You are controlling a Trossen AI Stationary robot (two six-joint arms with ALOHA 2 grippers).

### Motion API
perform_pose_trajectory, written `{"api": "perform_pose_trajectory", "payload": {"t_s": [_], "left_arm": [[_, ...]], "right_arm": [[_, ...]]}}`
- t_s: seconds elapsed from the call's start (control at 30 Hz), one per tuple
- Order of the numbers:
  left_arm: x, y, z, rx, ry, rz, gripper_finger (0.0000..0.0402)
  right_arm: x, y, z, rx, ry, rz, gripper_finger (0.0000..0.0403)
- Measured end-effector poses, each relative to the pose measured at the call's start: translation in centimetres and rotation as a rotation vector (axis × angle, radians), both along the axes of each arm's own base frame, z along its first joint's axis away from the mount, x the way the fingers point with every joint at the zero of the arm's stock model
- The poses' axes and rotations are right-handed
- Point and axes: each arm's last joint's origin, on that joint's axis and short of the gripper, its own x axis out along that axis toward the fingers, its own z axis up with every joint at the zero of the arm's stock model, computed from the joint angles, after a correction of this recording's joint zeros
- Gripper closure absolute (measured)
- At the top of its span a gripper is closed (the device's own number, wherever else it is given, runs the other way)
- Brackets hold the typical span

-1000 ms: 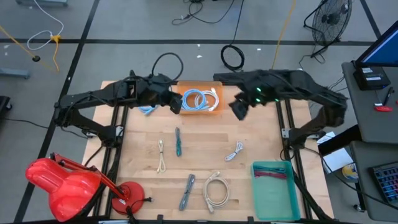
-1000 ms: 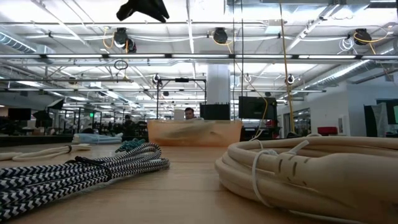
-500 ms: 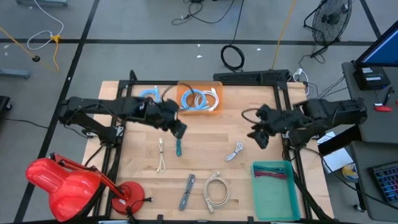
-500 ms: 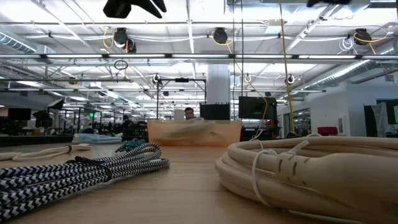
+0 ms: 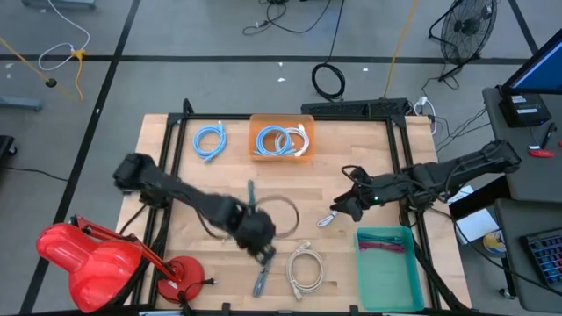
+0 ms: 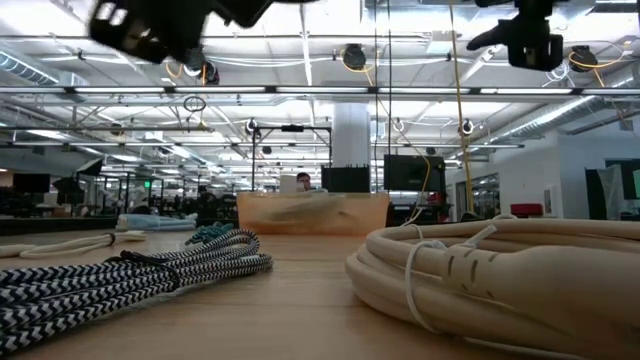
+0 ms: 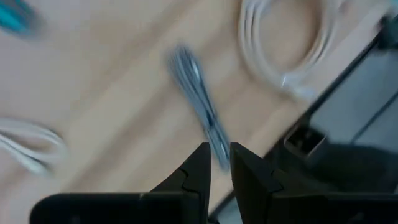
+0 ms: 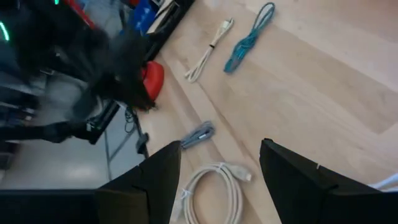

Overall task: Pick & Place USB Port
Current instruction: Put the small black charger cable into the green bin

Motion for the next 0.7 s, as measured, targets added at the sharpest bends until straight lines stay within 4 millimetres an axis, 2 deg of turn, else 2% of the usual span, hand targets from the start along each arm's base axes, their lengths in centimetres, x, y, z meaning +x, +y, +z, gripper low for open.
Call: {"api": "perform_pose_trajectory", "payload": {"t_s": [0.13,0.27,0.43,0.53,0.63,0.7], "left_arm": [[0.3,-4.0,-2.2,-0.080,0.010,-0.011,0.0339],[0.2,-6.4,-3.2,-0.092,-0.013,0.038,0.0338],[-0.1,-7.0,-3.3,0.031,-0.104,0.048,0.0335],[-0.1,-6.7,-3.5,0.148,-0.152,0.012,0.0318],[0.7,-6.3,-4.8,0.158,-0.124,-0.011,0.0288],[1.1,-6.3,-6.4,0.153,-0.087,-0.045,0.0264]], "right_arm": [[0.0,-0.3,-0.7,-0.007,0.026,-0.015,0.0195],[0.0,-0.5,-1.0,-0.009,0.040,-0.028,0.0195],[0.1,-1.1,-1.0,-0.009,0.039,-0.054,0.0195],[0.2,-1.4,-1.0,-0.008,0.038,-0.069,0.0195],[0.2,-1.6,-1.0,-0.007,0.038,-0.080,0.0195],[0.2,-1.7,-1.0,-0.006,0.038,-0.085,0.0195]]}}
